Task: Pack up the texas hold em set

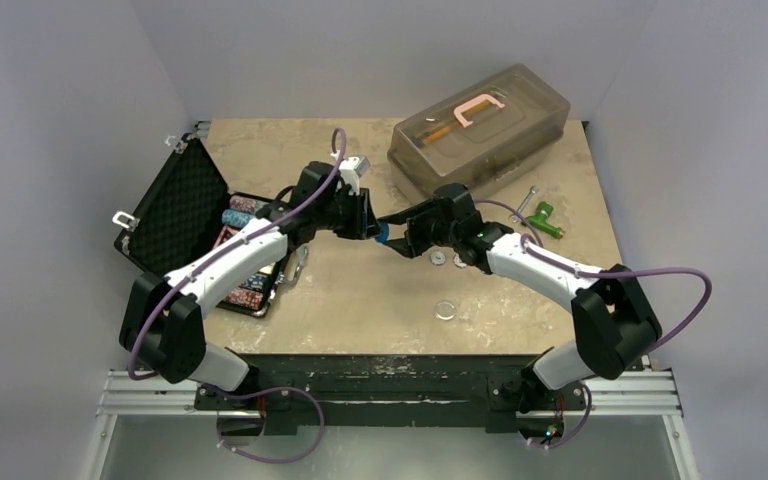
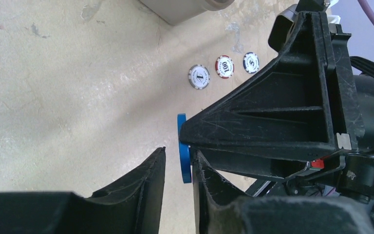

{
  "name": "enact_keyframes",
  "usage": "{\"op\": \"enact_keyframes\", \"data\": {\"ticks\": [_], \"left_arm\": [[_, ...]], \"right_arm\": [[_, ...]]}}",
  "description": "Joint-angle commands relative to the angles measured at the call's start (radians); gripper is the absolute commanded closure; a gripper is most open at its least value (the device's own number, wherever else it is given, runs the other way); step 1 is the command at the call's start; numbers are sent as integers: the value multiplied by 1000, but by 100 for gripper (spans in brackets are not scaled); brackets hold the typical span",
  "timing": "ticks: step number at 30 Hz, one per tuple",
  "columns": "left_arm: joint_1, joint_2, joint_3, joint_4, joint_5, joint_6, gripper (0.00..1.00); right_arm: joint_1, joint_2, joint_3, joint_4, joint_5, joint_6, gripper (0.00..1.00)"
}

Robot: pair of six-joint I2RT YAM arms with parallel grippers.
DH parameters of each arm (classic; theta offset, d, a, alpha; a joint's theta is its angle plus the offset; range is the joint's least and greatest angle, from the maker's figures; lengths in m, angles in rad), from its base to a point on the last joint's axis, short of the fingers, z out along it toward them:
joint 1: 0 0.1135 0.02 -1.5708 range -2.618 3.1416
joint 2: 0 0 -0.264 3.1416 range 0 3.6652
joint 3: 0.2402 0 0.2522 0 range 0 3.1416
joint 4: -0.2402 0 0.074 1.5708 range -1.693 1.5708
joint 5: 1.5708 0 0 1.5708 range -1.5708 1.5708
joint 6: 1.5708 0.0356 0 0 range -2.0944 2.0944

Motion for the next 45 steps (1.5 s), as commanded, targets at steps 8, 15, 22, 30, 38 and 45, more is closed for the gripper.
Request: {"op": "enact_keyframes", "data": {"ticks": [8, 15, 22, 30, 38, 45], "left_arm": [[-7, 7, 64, -19, -23, 39, 98], [-7, -16, 66, -40, -47, 56, 100], [-3, -70, 158, -326, -517, 209, 100], [73, -18, 214, -571, -761, 478, 100], [454, 75, 296, -635, -185, 483, 100], [598, 219, 340, -649, -3, 518, 100]], "right_arm": [[27, 16, 45, 23, 37, 34, 60], [23, 12, 46, 34, 54, -62, 21], [-6, -85, 129, -328, 333, -801, 1], [-4, -247, 32, -539, 511, -1234, 1], [-4, -392, -50, -499, 452, -1305, 1], [-5, -406, -45, -474, 389, -1288, 1]]}}
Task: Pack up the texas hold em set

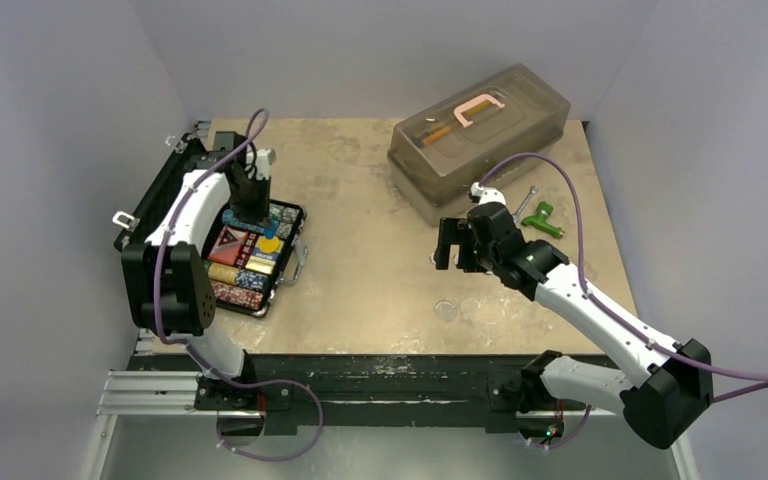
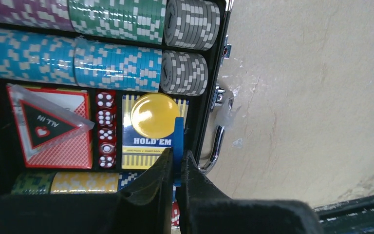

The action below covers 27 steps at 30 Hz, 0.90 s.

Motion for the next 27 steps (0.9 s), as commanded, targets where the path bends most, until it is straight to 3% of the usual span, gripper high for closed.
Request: {"op": "enact_keyframes", "data": {"ticks": [1, 7, 27], "left_arm": [[60, 53, 55, -25, 183, 40, 100], [75, 141, 91, -75, 169, 35, 100], [107, 222, 122, -88, 193, 19, 95]], "right_arm": [[2, -27, 2, 32, -26, -20, 1], [3, -55, -9, 39, -23, -20, 1], [2, -53, -9, 47, -41, -14, 1]]}}
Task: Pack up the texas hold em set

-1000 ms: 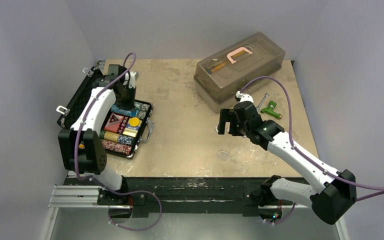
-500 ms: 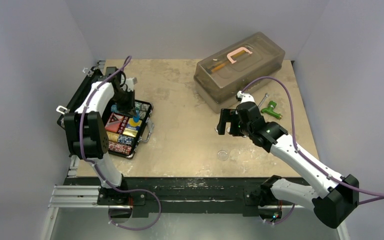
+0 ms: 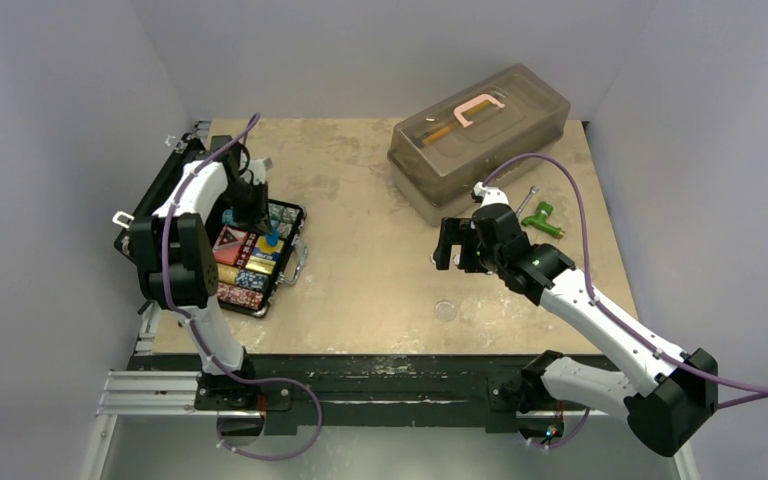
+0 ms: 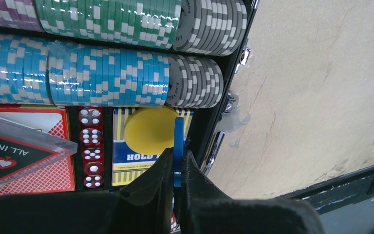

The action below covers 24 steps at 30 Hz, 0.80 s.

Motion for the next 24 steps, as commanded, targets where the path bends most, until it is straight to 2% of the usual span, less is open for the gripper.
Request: {"op": "enact_keyframes", "data": {"ticks": [1, 17, 24], "left_arm": [[11, 0, 38, -9, 18, 5, 95], [14, 33, 51, -18, -2, -27, 91], [14, 42, 52, -23, -59, -40, 82]], "right_arm": [[2, -10, 0, 33, -9, -9, 1], [2, -6, -11, 49, -27, -2, 1], [2, 0, -13, 53, -43, 2, 1]]}}
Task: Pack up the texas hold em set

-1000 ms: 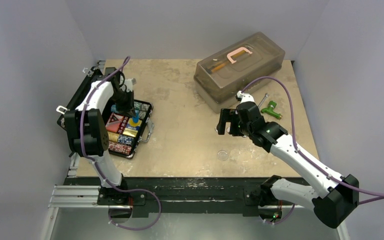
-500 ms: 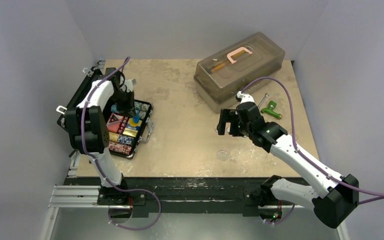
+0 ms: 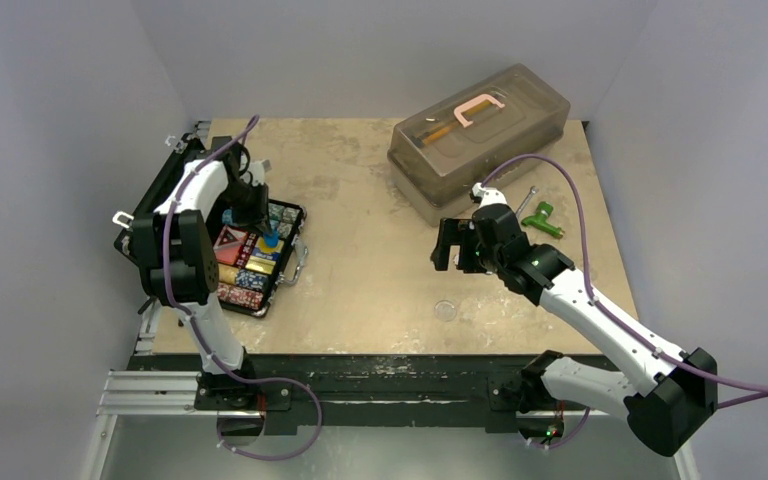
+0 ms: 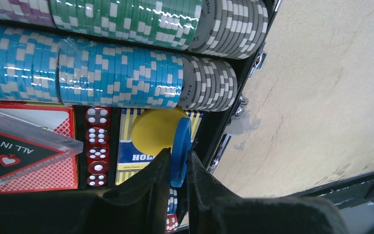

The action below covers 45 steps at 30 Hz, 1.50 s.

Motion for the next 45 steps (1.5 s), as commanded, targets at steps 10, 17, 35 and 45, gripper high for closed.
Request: {"op": "enact_keyframes", "data": {"ticks": [10, 17, 35, 45], "left_arm": [[8, -9, 23, 8, -73, -40, 68], [7, -42, 23, 9, -185, -64, 61], [-356, -463, -190, 276, 130, -114, 63], [-525, -531, -204, 293, 140, -88, 62]], "right_arm": [[2, -2, -11, 44, -30, 6, 1], [2, -1, -18, 48, -35, 11, 1], [-9, 34, -146, 5, 281, 211, 2], [53, 253, -125, 68, 89, 155, 19]]}}
